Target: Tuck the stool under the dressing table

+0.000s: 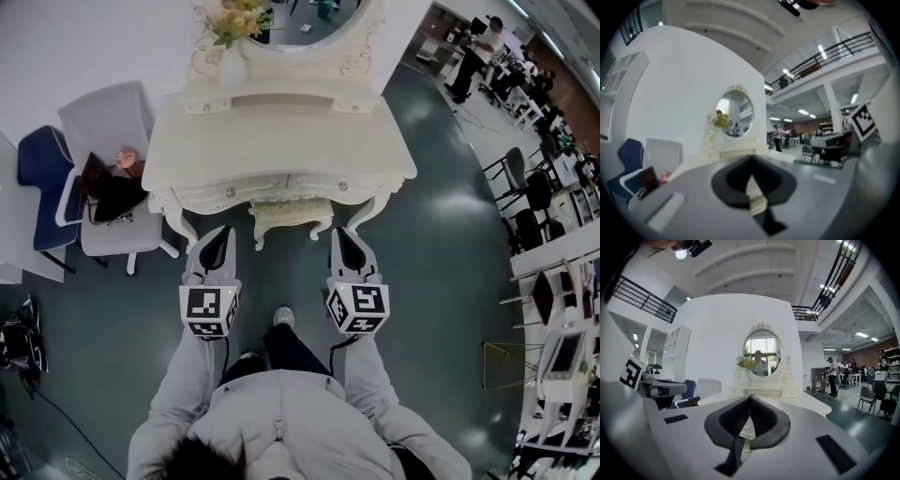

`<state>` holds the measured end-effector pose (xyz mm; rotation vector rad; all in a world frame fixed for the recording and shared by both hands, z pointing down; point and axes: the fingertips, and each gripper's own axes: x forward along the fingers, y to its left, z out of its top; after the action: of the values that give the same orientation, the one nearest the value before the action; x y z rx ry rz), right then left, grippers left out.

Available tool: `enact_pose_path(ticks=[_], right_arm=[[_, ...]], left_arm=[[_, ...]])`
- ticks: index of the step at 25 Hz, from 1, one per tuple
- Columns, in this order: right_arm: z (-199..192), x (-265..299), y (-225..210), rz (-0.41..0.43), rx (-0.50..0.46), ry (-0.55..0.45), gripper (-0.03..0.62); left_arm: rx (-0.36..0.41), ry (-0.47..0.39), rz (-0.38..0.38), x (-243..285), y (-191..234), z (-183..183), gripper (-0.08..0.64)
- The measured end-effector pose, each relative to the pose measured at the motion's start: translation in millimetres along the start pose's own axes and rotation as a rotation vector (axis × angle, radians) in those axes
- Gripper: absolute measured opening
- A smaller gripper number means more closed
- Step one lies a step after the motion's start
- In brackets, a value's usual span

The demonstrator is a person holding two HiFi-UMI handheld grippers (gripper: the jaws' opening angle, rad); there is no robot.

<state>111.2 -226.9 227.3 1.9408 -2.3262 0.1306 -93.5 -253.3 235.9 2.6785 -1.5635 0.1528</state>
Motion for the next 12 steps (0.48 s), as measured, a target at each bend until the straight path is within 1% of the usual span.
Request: enact_pose_path(ticks=[7, 12], right_arm=[[29, -31, 9, 0.0, -0.003, -0.063, 0.002], [45, -51, 18, -0.009, -0.043, -0.095, 0.002]], left_arm=[[-0.002, -0.058, 0.009, -31, 1, 29, 0.008], [0.018, -0.104, 0.012, -52, -2, 48, 0.008]])
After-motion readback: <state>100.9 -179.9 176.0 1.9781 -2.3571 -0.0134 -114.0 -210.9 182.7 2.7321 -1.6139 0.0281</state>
